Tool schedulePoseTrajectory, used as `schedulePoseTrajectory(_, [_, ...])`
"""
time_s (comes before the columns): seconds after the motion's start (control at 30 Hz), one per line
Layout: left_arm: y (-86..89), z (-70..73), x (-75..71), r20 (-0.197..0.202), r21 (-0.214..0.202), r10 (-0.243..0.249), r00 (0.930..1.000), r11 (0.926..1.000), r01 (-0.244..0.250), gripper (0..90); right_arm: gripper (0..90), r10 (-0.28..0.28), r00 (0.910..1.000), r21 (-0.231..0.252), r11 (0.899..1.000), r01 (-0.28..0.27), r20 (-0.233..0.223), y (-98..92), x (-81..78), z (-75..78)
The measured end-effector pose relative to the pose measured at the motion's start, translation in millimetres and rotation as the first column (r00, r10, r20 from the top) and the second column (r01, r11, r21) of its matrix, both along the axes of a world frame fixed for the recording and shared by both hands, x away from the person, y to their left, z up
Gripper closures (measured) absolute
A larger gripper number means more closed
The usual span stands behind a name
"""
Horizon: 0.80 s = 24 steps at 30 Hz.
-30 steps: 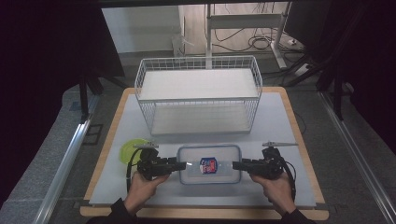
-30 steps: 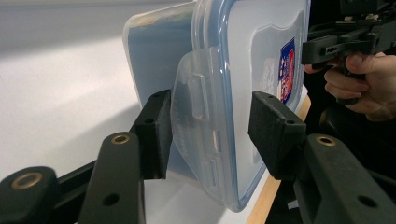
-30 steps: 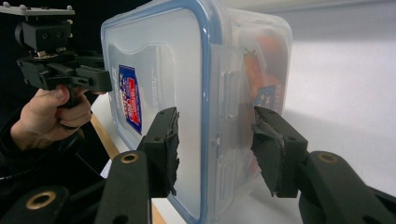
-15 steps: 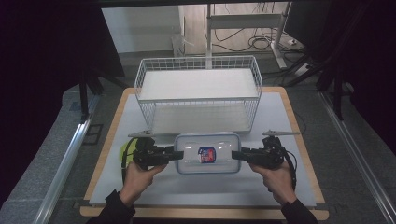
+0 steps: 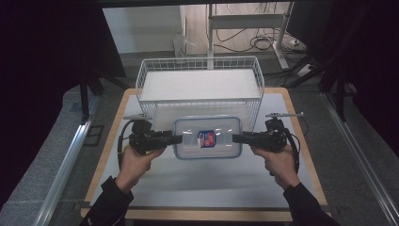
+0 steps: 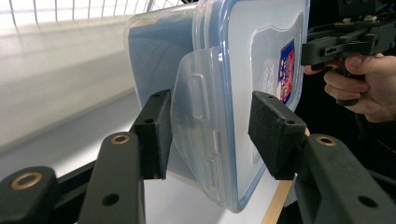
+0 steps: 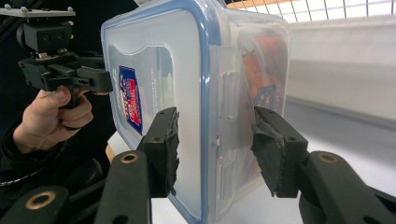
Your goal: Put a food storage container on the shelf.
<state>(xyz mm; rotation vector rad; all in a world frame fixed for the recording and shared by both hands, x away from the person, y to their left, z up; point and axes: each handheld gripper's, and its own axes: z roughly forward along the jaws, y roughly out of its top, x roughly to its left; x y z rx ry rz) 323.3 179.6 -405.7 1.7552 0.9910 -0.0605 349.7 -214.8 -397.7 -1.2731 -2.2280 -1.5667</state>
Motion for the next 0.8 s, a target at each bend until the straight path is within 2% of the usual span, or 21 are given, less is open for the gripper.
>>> schedulePoseTrajectory(0.3, [7.9, 24.9, 12.9, 0.015, -0.026, 0.024, 0.9996, 0.9994, -0.023, 51.0, 52.0, -0.001, 0.9994, -0.005, 1.000, 0.001, 0.034, 9.2, 18.3, 31.2])
schedulePoseTrajectory(0.53, [13.2, 57.5, 24.2, 0.053, -0.003, 0.027, 0.9983, 0.9996, -0.026, 51.0, 52.0, 0.002, 0.9989, 0.026, 1.000, -0.003, 0.047, 13.7, 32.1, 53.9])
schedulePoseTrajectory(0.63, [14.7, 69.4, 31.7, 0.054, 0.002, 0.033, 0.9980, 0.9995, -0.033, 51.0, 52.0, 0.002, 0.9988, 0.043, 0.999, -0.004, 0.048, 15.6, 39.8, 61.3])
schedulePoseTrajectory(0.8, [16.9, 80.0, 44.5, 0.061, 0.003, 0.031, 0.9976, 0.9995, -0.032, 51.1, 52.0, -0.001, 0.9989, 0.058, 0.998, -0.002, 0.047, 17.2, 53.6, 70.4])
